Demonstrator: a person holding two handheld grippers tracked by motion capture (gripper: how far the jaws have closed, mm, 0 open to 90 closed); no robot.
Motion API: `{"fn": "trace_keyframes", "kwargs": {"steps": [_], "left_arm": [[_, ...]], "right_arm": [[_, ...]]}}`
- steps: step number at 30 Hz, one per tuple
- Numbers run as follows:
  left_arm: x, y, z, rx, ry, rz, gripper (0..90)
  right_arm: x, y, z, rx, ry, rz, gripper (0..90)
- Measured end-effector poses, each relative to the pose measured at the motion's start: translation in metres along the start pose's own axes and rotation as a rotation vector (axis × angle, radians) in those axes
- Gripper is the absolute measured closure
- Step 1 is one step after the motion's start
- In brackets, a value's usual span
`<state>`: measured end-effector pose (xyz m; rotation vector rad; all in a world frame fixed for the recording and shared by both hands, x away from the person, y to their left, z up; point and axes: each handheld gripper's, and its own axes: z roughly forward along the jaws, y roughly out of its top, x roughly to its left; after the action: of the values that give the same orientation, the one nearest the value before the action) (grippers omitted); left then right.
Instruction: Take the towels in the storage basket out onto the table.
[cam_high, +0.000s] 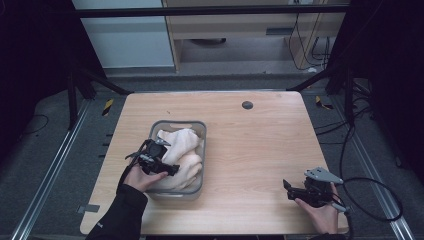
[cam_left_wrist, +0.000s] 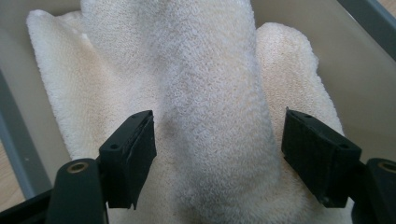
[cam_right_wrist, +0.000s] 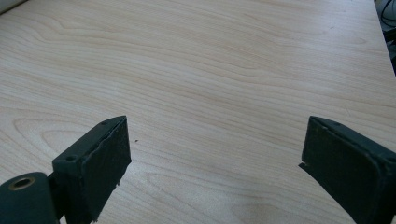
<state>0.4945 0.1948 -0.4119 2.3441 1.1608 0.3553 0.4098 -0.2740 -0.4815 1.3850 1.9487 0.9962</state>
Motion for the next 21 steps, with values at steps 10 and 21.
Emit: {"fn": "trace_keyframes", "kwargs": {"steps": [10, 21], "left_arm": [[-0.0006, 0.0002, 0.0076, 0.047, 0.006, -0.023, 35.4], [0.0018, -0.0011, 0.0096, 0.08, 0.005, -0.059, 58.6]], "right_arm": [[-0.0004, -0.0001, 0.0004, 0.004, -0.004, -0.006, 7.6], [-0.0007, -0.0002, 0.0008, 0.009, -0.003, -0.009, 7.4]]}}
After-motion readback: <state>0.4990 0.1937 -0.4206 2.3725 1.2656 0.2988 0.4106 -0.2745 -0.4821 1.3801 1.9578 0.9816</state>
